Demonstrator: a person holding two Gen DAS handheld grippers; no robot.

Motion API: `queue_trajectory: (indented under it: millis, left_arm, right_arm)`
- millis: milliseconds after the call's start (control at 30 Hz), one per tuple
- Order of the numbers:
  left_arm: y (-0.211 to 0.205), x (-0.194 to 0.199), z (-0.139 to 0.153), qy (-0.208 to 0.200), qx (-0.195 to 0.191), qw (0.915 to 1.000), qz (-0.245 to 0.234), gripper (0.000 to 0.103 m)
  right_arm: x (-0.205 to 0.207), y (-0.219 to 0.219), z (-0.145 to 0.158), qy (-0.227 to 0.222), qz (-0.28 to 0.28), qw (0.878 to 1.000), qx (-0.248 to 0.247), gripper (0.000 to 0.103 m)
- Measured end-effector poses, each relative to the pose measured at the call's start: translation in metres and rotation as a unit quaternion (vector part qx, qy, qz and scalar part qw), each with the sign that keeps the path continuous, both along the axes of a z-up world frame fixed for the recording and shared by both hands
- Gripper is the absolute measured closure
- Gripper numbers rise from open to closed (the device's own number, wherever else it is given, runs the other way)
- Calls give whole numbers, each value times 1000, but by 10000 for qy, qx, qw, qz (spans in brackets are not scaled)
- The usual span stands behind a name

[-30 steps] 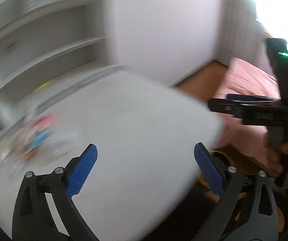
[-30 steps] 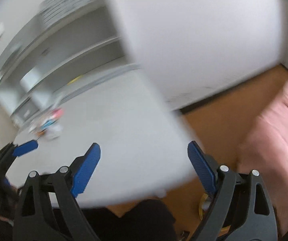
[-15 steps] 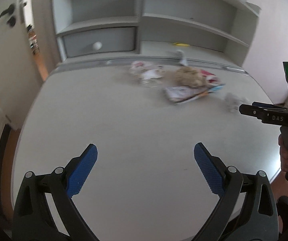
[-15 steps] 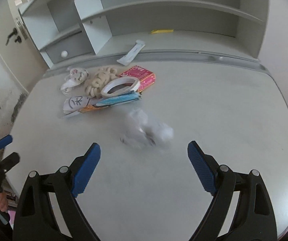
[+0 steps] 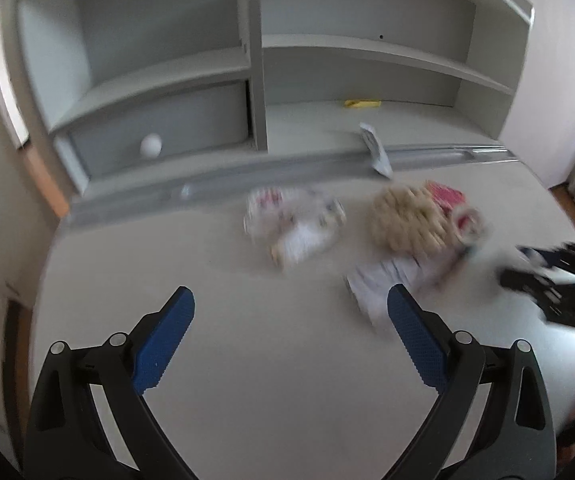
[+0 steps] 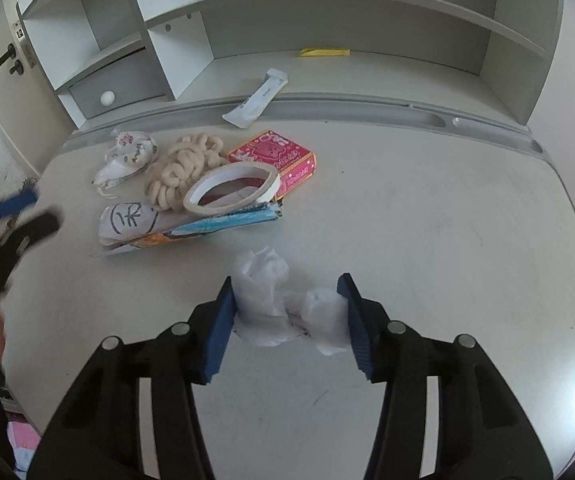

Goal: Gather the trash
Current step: 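Grasp the white tissue wad with right tool while left tool grasps the white paper cup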

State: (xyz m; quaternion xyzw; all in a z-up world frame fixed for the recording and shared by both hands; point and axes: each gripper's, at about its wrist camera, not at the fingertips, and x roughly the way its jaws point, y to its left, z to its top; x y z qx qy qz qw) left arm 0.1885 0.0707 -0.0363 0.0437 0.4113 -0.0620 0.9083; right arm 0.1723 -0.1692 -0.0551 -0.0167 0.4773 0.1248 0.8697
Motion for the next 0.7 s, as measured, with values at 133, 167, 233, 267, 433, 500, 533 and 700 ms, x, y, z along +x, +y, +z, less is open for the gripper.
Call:
queue_trajectory:
  millis: [133, 167, 233, 267, 433, 500, 533, 700]
  left_arm:
    - [-4, 43, -9, 184, 2, 9998, -111, 9]
    - [-5, 54, -14, 306, 1, 9995, -116, 9]
    - [-4, 70, -24, 575, -51, 9983, -17, 9]
    - [-5, 74, -27, 623, -112, 9980, -43, 9]
    - [-9, 87, -38, 704, 37, 9975, -23, 10]
    - [-10, 87, -38, 677, 56, 9977, -63, 35]
    - [-12, 86, -37, 650, 124, 9978, -61, 39]
    - [-19, 74, -22, 426, 305, 9986, -54, 89]
  right_arm:
    - [-7, -9, 6, -15, 15, 10000, 64, 53]
    - [-9, -13, 8, -17, 5, 10000, 62, 53]
    - [-12, -18, 9, -11, -8, 10000, 48, 52]
    - [-14, -21, 10, -6, -18, 10000, 25, 52]
    - [-19, -35, 11, 2, -112, 9999, 12, 52]
    - [-21, -41, 12, -10, -160, 9999, 28, 52]
    - [-24, -44, 13, -23, -184, 9998, 40, 52]
    - [-34, -62, 18, -121, -325, 9993, 125, 53]
